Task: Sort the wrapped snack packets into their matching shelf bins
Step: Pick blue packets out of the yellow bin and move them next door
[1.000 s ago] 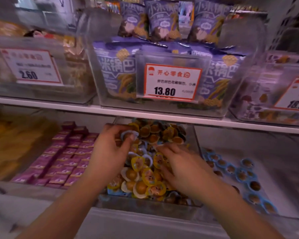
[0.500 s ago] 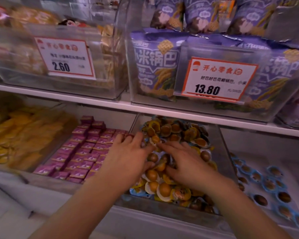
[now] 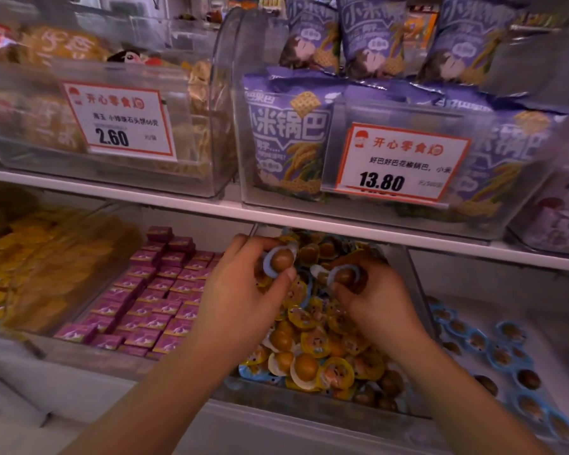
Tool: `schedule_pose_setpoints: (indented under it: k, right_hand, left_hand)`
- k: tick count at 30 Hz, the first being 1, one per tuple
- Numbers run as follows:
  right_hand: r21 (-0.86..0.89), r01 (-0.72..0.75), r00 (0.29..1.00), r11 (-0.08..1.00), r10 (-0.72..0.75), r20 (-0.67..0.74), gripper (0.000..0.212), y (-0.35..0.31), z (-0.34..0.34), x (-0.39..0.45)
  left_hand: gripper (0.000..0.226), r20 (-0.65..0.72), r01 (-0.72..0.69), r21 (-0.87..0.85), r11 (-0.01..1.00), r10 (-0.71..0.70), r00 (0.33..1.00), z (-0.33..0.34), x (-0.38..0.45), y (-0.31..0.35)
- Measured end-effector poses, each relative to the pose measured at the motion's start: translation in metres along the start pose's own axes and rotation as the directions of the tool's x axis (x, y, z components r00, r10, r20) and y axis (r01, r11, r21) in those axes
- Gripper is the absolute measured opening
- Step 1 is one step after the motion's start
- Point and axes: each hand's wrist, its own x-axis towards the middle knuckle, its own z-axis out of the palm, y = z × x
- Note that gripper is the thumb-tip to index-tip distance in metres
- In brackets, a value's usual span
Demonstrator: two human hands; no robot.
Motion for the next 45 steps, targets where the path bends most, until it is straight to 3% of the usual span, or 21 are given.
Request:
schedule_pose_setpoints:
  k: [2,3,5,6,8,10,14,16,18,21,24,27,29,30,35,41,45]
  right_hand:
    - [0.152,-0.112,0.994,0.982,0.112,0.01,0.01,-0.005,-0.006,0.0]
    - [0.326,-0.206,0.978,0.923,0.205,0.036,0.006,-0.008,-0.009,-0.002]
    - [0.695,-0.401,0.904,0.597,0.38,0.195,0.006,-0.016,-0.014,-0.008]
    - [0.781,-0.468,0.86,0.414,0.418,0.293,0.011,-0.02,-0.017,-0.013]
    - [0.812,-0.549,0.798,0.197,0.411,0.44,0.019,-0.027,-0.02,-0.024]
    - [0.82,-0.569,0.78,0.057,0.353,0.517,0.029,-0.032,-0.022,-0.035]
    - [0.831,-0.552,0.774,-0.072,0.327,0.542,0.035,-0.036,-0.034,-0.049]
    - [0.854,-0.518,0.791,-0.046,0.356,0.499,0.036,-0.032,-0.045,-0.052]
    - [0.872,-0.487,0.819,0.046,0.372,0.438,0.031,-0.025,-0.059,-0.055]
    - [0.88,-0.414,0.876,0.234,0.364,0.316,0.03,-0.007,-0.082,-0.065]
    - [0.889,-0.366,0.888,0.276,0.389,0.245,0.041,0.023,-0.113,-0.072]
    - [0.804,-0.395,0.825,0.445,0.557,0.097,0.03,0.069,-0.142,-0.066]
    - [0.664,-0.472,0.783,0.58,0.622,0.013,0.015,0.098,-0.154,-0.06]
    - [0.62,-0.508,0.768,0.598,0.64,0.011,0.011,0.111,-0.157,-0.058]
    - [0.442,-0.632,0.725,0.637,0.687,0.045,0.039,0.14,-0.165,-0.039]
    - [0.482,-0.353,0.819,0.802,0.514,-0.255,0.019,0.124,-0.155,-0.028]
    - [0.319,-0.059,0.922,0.946,0.174,-0.345,0.018,0.082,-0.126,-0.035]
  left_hand:
    - [0.021,0.029,0.069,-0.167,0.983,-0.066,0.997,0.006,-0.004,0.007]
    - [0.022,0.049,0.113,-0.25,0.962,-0.104,0.993,0.011,-0.006,0.01]
    - [0.021,0.058,0.168,-0.357,0.919,-0.158,0.986,0.021,-0.008,0.015]
    - [0.02,0.044,0.17,-0.382,0.908,-0.166,0.985,0.026,-0.009,0.018]
    - [0.022,0.012,0.132,-0.388,0.912,-0.138,0.99,0.038,-0.014,0.025]
    - [0.022,-0.006,0.068,-0.322,0.944,-0.074,0.997,0.053,-0.022,0.034]
    - [0.037,0.075,-0.078,-0.112,0.991,0.087,0.993,0.082,-0.039,0.057]
    - [0.048,0.121,-0.153,-0.037,0.988,0.156,0.98,0.091,-0.044,0.068]
    - [0.06,0.191,-0.168,-0.047,0.985,0.174,0.966,0.096,-0.049,0.079]
    - [0.074,0.283,-0.105,-0.28,0.954,0.187,0.941,0.102,-0.056,0.091]
    - [0.068,0.355,-0.051,-0.415,0.909,0.213,0.91,0.107,-0.054,0.091]
    - [0.05,0.422,-0.227,-0.121,0.966,0.257,0.869,0.109,-0.044,0.074]
    - [0.043,0.446,-0.327,0.05,0.944,0.272,0.852,0.108,-0.037,0.063]
    - [0.041,0.46,-0.357,0.104,0.928,0.273,0.845,0.107,-0.034,0.06]
    - [0.039,0.448,-0.4,0.259,0.879,0.258,0.856,0.09,-0.016,0.051]
    - [0.045,0.407,-0.351,0.447,0.823,0.162,0.899,0.039,0.006,0.031]
    - [0.045,0.339,-0.301,0.538,0.787,0.125,0.933,-0.002,0.012,0.009]
